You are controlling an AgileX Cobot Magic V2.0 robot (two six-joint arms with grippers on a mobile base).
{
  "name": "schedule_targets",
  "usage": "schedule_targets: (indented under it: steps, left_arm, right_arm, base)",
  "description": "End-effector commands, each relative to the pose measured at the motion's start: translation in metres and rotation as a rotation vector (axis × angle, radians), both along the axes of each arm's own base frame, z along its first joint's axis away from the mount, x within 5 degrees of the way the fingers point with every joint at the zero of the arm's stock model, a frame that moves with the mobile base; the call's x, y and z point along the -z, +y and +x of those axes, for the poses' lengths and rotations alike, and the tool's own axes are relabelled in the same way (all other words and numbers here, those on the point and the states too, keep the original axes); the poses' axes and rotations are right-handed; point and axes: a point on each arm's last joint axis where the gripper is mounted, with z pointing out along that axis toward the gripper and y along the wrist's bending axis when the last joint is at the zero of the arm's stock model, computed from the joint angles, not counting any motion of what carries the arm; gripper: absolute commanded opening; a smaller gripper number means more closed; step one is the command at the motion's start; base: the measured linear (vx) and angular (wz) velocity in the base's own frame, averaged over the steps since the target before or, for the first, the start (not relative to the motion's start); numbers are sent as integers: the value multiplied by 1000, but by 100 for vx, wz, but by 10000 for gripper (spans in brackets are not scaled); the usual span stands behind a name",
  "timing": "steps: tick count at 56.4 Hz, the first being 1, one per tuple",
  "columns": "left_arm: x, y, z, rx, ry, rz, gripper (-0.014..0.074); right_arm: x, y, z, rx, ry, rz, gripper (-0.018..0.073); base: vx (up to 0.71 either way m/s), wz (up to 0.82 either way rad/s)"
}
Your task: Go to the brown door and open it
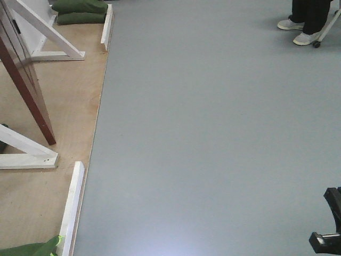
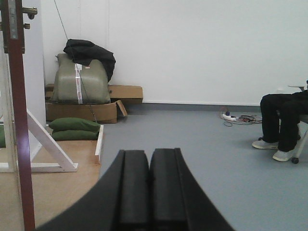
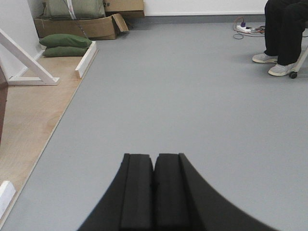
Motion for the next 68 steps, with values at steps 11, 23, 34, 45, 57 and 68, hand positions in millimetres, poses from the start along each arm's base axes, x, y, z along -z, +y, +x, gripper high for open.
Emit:
schedule_targets:
  steps: [11,23,34,45,57,68]
  left_arm:
    - [-15,1,-3,-6,-110,-20,66]
    - [-15,1,-3,-6,-110,-20,66]
    - [-15,1,-3,-6,-110,-20,66]
    - [-15,1,-3,-4,-110,-21,66]
    - [-15,1,-3,-4,-110,-21,66]
    - [-15,1,-3,-4,-110,-21,66]
  right_arm:
    - [-6,0,2,2,-80,-5,0]
    - [-6,0,2,2,-80,-5,0]
    - [-6,0,2,2,-80,-5,0]
    - [-6,0,2,2,-80,-5,0]
    - [-6,0,2,2,-80,-5,0]
    - [-6,0,2,2,-80,-5,0]
  base:
    - [8,0]
    - [18,1]
    - [26,7]
    - [30,10]
    - [34,22]
    - [37,14]
